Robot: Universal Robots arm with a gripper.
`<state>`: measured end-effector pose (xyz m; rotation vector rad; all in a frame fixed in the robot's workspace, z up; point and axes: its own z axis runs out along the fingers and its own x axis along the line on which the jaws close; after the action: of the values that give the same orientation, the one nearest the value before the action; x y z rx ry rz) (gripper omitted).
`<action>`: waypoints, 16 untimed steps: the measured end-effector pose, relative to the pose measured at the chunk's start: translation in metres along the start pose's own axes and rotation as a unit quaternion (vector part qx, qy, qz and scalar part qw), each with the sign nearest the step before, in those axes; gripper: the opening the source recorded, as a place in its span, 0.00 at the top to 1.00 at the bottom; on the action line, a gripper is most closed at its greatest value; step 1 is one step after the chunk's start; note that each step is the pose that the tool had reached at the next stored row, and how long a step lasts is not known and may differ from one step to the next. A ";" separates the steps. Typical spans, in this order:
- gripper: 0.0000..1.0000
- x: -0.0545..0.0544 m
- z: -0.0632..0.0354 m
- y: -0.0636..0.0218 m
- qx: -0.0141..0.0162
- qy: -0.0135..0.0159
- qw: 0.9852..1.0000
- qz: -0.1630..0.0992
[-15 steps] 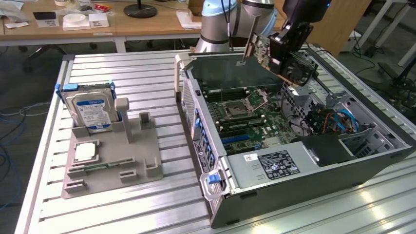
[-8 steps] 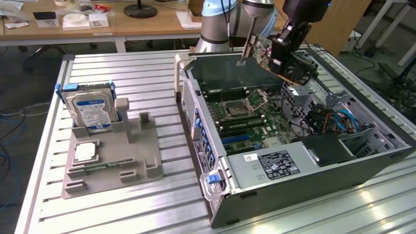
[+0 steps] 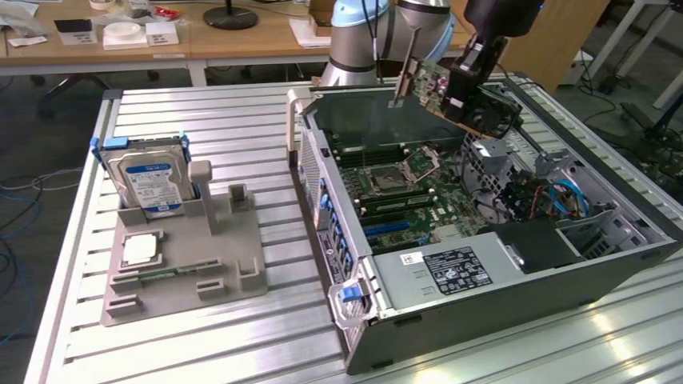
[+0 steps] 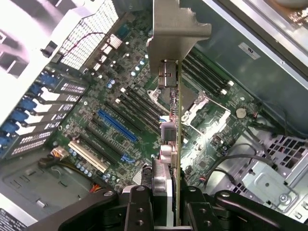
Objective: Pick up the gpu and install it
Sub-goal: 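Insert the gpu into the slot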
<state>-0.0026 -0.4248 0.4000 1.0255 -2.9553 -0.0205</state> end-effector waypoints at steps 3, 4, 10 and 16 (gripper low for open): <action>0.72 0.000 0.0000 0.0000 0.000 0.000 1.000 -0.016; 0.72 0.000 0.0000 0.0000 0.000 0.000 1.000 -0.022; 0.72 0.000 0.0000 -0.0001 0.000 0.001 0.998 -0.056; 0.72 0.000 0.0001 -0.0002 0.001 0.001 0.996 -0.092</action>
<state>-0.0026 -0.4250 0.3999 1.2921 -2.8478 -0.0186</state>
